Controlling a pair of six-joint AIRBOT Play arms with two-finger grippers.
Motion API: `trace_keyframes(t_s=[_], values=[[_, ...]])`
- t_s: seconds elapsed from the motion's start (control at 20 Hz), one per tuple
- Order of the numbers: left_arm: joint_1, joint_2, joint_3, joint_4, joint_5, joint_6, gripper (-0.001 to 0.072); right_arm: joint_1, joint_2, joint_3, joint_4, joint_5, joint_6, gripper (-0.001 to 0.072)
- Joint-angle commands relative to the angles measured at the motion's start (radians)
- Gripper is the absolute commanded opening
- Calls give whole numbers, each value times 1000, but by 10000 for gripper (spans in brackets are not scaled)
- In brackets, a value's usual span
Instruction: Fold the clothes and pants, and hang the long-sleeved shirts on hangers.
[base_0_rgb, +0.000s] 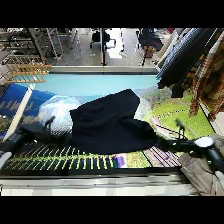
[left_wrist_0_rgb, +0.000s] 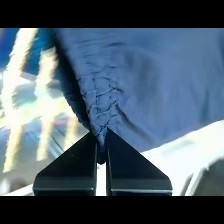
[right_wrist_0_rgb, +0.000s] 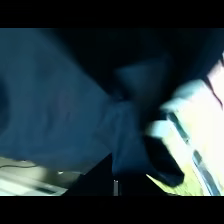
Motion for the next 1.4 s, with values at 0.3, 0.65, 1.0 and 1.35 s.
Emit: trace_keyframes(t_s=[0.3,0.65,1.0,1.35], values=[[52,372,853,-140,300,47,12,2,440,934,10,60,-3,16],[52,481,1127,31,120,13,11,2,272,1320,71,-43,48,15],[44,212,698,41,200,-67,11,51,-169,1049,100,195,77,16],[-79,-308,548,-67,-309,-67,12,251,-652,942,-16,-154,71,15]])
